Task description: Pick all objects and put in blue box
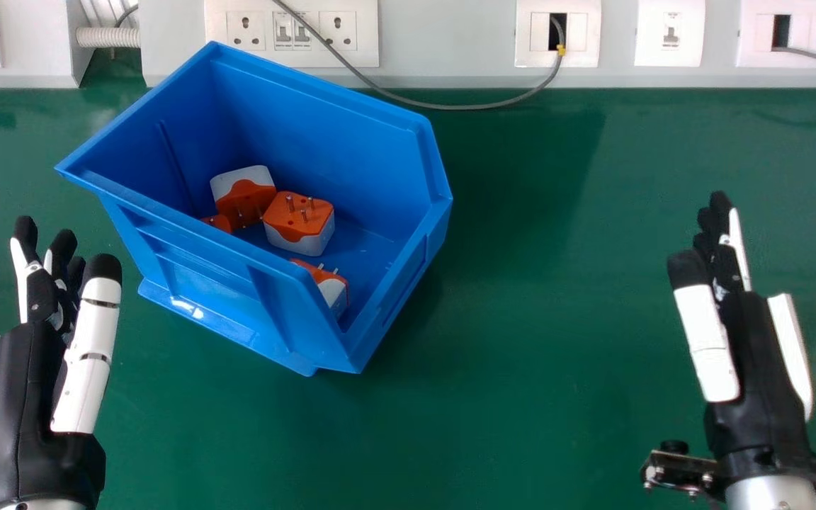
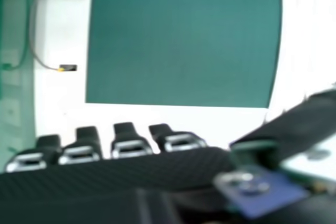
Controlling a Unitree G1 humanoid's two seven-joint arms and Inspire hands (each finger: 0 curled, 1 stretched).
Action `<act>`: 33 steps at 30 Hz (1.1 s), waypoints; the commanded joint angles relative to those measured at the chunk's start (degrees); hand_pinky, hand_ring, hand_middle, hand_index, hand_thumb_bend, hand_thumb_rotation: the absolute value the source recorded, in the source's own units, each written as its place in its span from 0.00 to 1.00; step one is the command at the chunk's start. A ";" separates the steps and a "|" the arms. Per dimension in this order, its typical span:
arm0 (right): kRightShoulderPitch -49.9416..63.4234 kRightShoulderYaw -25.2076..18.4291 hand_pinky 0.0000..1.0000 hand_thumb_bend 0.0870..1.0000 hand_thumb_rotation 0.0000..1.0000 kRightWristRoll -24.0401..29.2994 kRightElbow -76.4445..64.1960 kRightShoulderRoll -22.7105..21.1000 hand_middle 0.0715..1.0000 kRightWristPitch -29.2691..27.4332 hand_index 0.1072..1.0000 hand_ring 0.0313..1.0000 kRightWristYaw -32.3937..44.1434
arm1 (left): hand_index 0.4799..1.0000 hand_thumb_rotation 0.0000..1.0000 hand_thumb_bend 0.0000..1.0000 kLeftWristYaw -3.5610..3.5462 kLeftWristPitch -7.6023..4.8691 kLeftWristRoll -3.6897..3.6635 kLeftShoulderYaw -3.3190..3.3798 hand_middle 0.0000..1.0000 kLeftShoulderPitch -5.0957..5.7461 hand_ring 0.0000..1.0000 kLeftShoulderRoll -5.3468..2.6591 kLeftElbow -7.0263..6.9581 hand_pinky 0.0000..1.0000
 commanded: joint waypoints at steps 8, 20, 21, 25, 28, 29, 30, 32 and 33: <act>0.14 -1.94 1.00 0.55 1.00 3.15 -0.95 1.75 1.00 -3.74 1.00 1.00 1.94 | 1.00 0.75 0.37 -0.67 -4.30 -0.22 0.41 1.00 -0.66 1.00 0.14 1.72 1.00; -0.12 -2.48 1.00 0.53 1.00 2.31 -0.30 2.56 1.00 -3.97 1.00 1.00 2.41 | 1.00 0.73 0.32 -0.74 -4.48 -0.62 0.17 1.00 -1.51 1.00 0.25 2.54 1.00; -0.11 -2.60 1.00 0.54 1.00 2.15 -0.26 2.40 1.00 -3.94 1.00 1.00 2.48 | 1.00 0.72 0.32 -0.85 -4.51 -0.89 0.18 1.00 -1.63 1.00 0.22 2.64 1.00; 0.28 -3.08 1.00 0.53 1.00 2.00 -0.45 2.06 1.00 -3.66 1.00 1.00 2.92 | 1.00 0.72 0.34 -1.36 -5.06 -1.19 0.23 1.00 -1.80 1.00 0.31 3.10 1.00; 0.73 -3.37 1.00 0.52 1.00 2.41 -0.83 2.13 1.00 -3.15 1.00 1.00 3.19 | 1.00 0.73 0.36 -1.38 -5.69 -0.59 0.19 1.00 -1.86 1.00 0.45 3.40 1.00; 0.85 -3.46 1.00 0.52 1.00 2.59 -0.86 2.20 1.00 -3.13 1.00 1.00 3.31 | 1.00 0.74 0.36 -1.41 -5.85 -0.58 0.22 1.00 -1.87 1.00 0.47 3.49 1.00; 0.95 -3.53 1.00 0.50 1.00 2.64 -0.84 2.26 1.00 -3.16 1.00 1.00 3.40 | 1.00 0.74 0.37 -1.40 -5.68 -0.72 0.23 1.00 -1.89 1.00 0.46 3.44 1.00; 1.14 -3.56 1.00 0.49 1.00 2.73 -0.92 2.41 1.00 -3.25 1.00 1.00 3.61 | 1.00 0.74 0.36 -1.36 -5.70 -0.86 0.24 1.00 -1.99 1.00 0.44 3.52 1.00; 1.12 -3.54 1.00 0.49 1.00 2.49 -0.69 2.49 1.00 -3.67 1.00 1.00 3.51 | 1.00 0.74 0.36 -1.31 -5.60 -1.06 0.27 1.00 -2.14 1.00 0.37 3.56 1.00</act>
